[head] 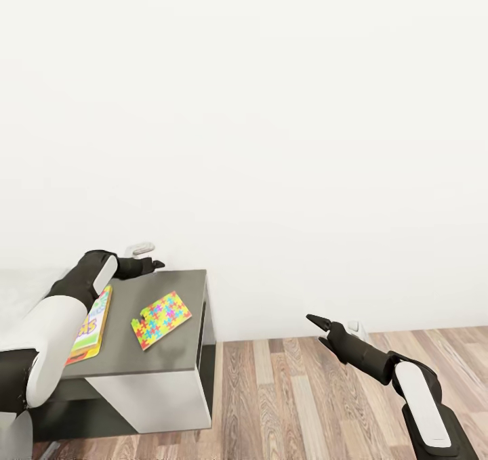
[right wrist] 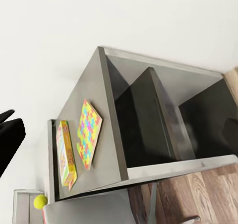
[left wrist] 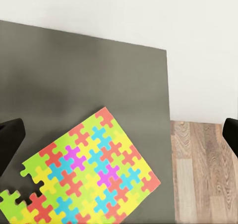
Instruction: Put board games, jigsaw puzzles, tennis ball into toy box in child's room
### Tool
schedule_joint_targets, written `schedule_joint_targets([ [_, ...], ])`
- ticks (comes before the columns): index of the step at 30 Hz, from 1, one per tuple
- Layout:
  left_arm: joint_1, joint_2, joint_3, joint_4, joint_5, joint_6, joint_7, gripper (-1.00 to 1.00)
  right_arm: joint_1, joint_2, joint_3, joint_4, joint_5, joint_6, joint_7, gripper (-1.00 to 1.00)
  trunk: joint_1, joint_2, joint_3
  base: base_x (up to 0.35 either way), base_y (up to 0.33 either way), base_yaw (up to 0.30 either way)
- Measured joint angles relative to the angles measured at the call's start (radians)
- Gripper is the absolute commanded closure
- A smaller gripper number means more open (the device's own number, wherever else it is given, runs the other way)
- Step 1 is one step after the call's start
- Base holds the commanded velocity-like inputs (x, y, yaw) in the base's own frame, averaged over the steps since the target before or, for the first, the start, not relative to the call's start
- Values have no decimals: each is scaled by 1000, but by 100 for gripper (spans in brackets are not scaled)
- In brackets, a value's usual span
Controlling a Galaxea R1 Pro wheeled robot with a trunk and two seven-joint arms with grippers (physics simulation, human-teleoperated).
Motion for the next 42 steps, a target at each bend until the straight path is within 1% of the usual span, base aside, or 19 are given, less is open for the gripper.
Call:
schedule_joint_targets([
  [3,0,1,0,0,-6,12,0,-100,0,0,0,0,0,0,0,-100,0,0,-5,0,0,0],
  [12,0,1,0,0,-8,17,0,-100,0,0,0,0,0,0,0,-100,0,0,-20,0,0,0],
  [42,0,2,-2,-1,-9,2,1,-100,0,-1,0,0,0,0,0,-100,0,0,-69,0,0,0],
])
